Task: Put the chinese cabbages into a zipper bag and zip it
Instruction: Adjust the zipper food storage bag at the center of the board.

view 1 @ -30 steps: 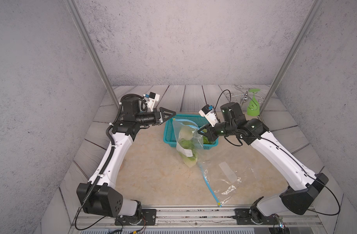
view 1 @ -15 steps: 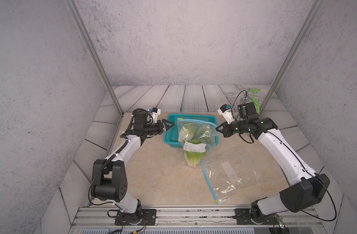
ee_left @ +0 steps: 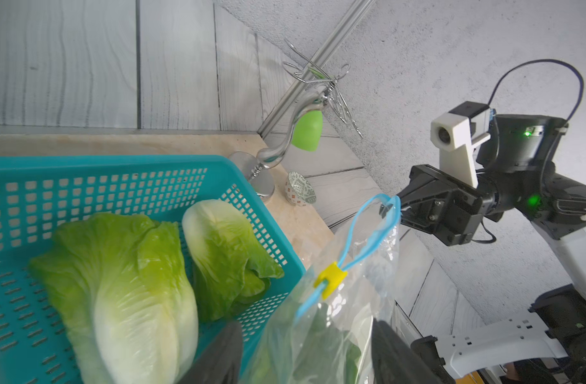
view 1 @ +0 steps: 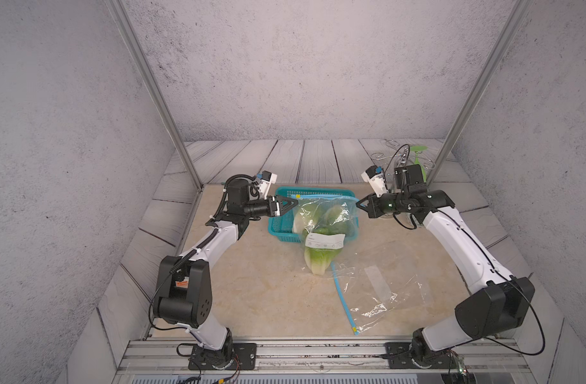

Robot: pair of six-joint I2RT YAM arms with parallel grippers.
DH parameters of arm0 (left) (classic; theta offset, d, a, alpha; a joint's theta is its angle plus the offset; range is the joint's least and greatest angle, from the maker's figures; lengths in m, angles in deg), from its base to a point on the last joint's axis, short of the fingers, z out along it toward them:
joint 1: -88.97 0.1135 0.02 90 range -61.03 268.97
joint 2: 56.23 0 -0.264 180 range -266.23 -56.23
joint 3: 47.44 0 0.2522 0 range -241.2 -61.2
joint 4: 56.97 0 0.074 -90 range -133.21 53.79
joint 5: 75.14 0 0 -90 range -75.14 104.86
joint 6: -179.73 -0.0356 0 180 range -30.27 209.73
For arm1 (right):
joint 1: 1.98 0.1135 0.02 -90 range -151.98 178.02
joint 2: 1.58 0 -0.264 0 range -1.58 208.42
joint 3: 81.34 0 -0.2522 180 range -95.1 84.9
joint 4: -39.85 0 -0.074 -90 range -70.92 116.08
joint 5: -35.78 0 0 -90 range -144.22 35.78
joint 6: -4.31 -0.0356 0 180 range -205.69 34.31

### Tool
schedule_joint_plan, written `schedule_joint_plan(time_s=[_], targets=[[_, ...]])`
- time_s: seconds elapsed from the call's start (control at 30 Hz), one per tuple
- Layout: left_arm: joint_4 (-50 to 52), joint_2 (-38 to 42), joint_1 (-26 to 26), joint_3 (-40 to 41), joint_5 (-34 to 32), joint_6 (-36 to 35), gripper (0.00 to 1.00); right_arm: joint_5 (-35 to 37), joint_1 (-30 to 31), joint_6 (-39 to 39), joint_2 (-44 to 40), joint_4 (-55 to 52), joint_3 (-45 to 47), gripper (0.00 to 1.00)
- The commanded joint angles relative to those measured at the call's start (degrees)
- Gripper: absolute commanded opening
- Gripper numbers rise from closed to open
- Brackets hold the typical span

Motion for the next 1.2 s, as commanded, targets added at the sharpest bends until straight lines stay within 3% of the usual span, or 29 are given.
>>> schedule_joint_plan(time_s=[0.0,0.17,0.27,0.53,0.67,0.83,0.9,1.07,1.17], targets=[[-3.74,-0.45,-0.14,-1.85,3.48,-1.05,0.52,-1.55,-0.13,-1.57,1.20,2.16,-1.66,0.00],[-13.09,-4.42,-0.51,-2.98,5.71,7.52,0.24,-1.49,-0.55,-1.76,1.15,2.24,-1.65,0.00],[-12.40,-4.05,-0.51,-2.08,6.51,6.19,0.12,-1.77,-0.82,-2.48,1.24,2.82,-1.62,0.00],[-5.57,-1.73,-0.42,-0.45,6.58,0.12,0.12,-2.79,-0.85,-3.47,1.57,3.32,-2.19,0.00],[-5.41,-1.73,-0.25,-0.76,7.37,0.78,0.23,-2.87,-0.87,-3.44,1.40,3.06,-1.98,0.00],[-3.67,-0.38,0.33,0.12,7.60,-1.38,0.24,-3.05,-1.00,-3.52,1.15,3.40,-1.30,0.00],[-3.42,-0.13,0.28,0.13,7.86,-1.72,0.21,-3.40,-0.99,-3.62,1.24,3.51,-1.29,0.00],[-3.23,-0.45,0.54,-0.65,8.49,-1.91,0.02,-3.40,-1.01,-3.79,1.29,3.51,-1.51,0.00],[-3.22,-0.31,0.84,-0.58,8.21,-2.14,0.00,-3.89,-1.25,-4.42,0.86,3.79,-1.60,0.00]])
